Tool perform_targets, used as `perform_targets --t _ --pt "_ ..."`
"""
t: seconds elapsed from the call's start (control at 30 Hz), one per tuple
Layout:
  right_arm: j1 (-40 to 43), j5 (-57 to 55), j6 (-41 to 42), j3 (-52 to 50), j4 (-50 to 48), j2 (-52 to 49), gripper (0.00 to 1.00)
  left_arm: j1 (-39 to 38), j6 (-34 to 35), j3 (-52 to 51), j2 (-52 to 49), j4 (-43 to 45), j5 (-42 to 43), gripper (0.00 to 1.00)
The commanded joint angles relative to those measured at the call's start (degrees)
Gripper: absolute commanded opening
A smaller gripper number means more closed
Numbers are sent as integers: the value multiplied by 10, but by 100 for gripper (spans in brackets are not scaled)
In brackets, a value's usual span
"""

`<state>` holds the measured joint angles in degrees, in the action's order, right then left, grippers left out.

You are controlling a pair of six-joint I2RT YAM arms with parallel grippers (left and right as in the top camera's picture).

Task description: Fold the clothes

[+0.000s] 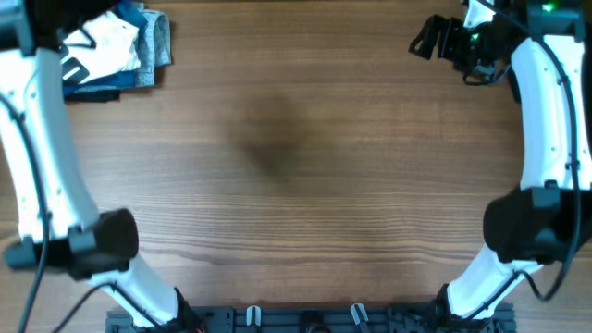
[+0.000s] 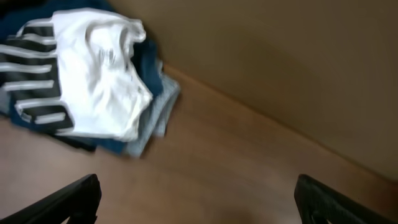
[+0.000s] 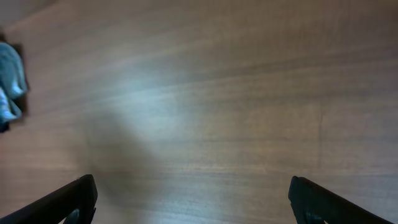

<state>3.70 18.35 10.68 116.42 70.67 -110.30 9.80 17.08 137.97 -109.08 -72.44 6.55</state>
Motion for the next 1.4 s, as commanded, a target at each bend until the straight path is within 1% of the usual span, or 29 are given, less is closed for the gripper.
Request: perform_targets --t 0.0,0.07,0.23,0.3,0.33,0.4,0.5,0.57,0.63,0.73,0.77,0.8,0.9,0.97,1.0,1.03,1.1,1.27,1.37 --pt "1 -3 -1 15 -6 63 99 -2 -3 0 71 -71 36 100" --pt "1 -4 -2 15 0 83 98 -4 -3 0 99 -110 39 100" --pt "1 -8 -4 14 19 130 93 -27 -3 0 163 -194 38 100" --pt "1 -8 -17 13 32 148 90 -47 -3 -3 183 -219 24 100" --pt "1 -10 -17 12 37 155 91 -58 -2 -7 192 -230 14 100" --pt "1 -10 -16 9 44 167 90 -80 1 -20 209 -241 -3 100" --pt "-3 -10 -13 -17 42 193 89 -122 20 -78 249 -230 -23 100" --pt "-7 -10 -3 -48 34 211 88 -153 48 -143 286 -209 -56 100" --pt "-13 -10 5 -95 16 235 88 -184 75 -231 332 -170 -83 100" --pt "-20 -10 17 -189 -30 285 87 -227 82 -402 424 -75 -92 100" --pt "-20 -10 26 -227 -56 307 87 -238 89 -466 458 -35 -92 100" --pt "-20 -10 37 -290 -104 348 87 -254 92 -570 516 34 -92 100" --pt "-20 -12 59 -381 -193 416 88 -264 94 -708 593 125 -91 100" --pt "-20 -37 84 -426 -244 458 92 -265 93 -784 635 175 -90 100" --pt "-20 -52 98 -440 -263 474 98 -265 93 -812 651 194 -90 100" --pt "-20 -70 110 -449 -278 486 100 -265 93 -835 662 209 -90 100" --pt "-20 -108 142 -455 -294 499 100 -264 93 -865 675 225 -90 100" --pt "-20 -153 220 -455 -309 492 100 -265 93 -877 662 223 -90 100" --pt "-20 -154 224 -455 -325 488 100 -265 93 -877 651 224 -90 100"
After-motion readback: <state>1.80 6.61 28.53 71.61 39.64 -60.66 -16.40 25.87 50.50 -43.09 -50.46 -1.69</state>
